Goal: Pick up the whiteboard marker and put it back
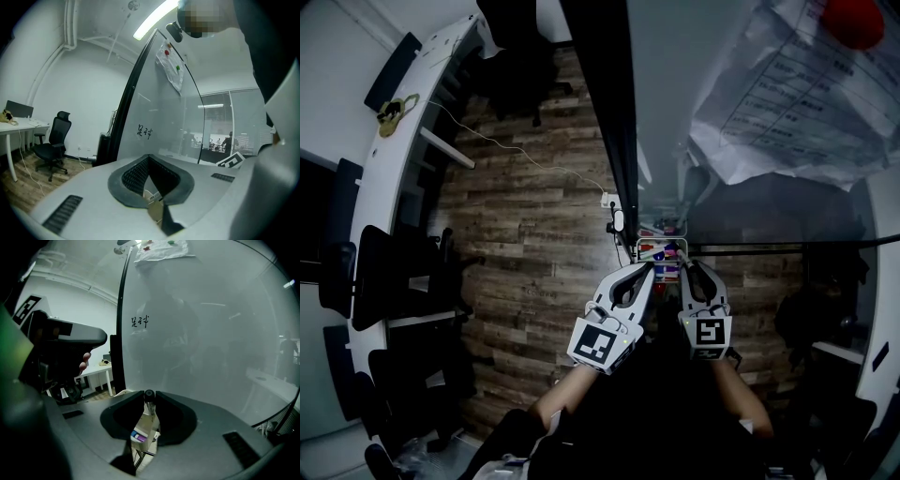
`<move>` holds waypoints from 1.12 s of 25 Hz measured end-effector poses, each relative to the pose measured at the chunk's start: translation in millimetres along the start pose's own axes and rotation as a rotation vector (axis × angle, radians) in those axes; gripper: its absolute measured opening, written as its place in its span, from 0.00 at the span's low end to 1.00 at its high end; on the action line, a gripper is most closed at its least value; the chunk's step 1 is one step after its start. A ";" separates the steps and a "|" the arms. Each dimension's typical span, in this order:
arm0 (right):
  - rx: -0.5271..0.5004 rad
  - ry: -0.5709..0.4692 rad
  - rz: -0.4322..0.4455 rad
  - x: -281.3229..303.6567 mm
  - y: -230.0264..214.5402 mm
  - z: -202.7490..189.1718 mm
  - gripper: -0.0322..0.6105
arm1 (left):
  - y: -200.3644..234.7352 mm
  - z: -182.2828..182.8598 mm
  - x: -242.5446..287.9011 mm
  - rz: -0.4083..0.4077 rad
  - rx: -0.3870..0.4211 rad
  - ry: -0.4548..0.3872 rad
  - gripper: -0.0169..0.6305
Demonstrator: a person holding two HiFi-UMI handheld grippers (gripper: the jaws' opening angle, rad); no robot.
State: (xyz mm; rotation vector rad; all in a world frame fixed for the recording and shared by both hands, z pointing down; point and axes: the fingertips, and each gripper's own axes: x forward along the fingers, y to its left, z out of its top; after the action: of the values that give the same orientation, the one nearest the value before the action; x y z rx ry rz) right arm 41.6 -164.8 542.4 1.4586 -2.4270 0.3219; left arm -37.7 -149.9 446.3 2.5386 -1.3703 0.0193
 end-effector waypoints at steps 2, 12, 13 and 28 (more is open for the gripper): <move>-0.002 0.001 0.001 -0.3 0.1 -0.1 0.18 | -0.1 -1.5 -0.8 0.000 -0.004 -0.012 0.04; 0.003 0.014 -0.010 -6.5 -1.2 2.3 0.18 | -2.7 8.6 -5.9 0.002 -0.007 -0.060 0.04; 0.010 0.010 -0.007 -7.1 -0.1 4.0 0.18 | -2.6 8.5 -7.2 0.002 -0.009 -0.062 0.04; 0.015 -0.024 -0.037 -20.5 3.9 13.8 0.18 | -5.5 19.4 -25.3 -0.008 0.010 -0.095 0.04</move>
State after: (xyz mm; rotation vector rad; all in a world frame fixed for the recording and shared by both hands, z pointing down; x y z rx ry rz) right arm 45.5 -150.8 522.1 1.5206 -2.4174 0.3175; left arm -49.3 -130.6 423.0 2.5840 -1.3976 -0.0974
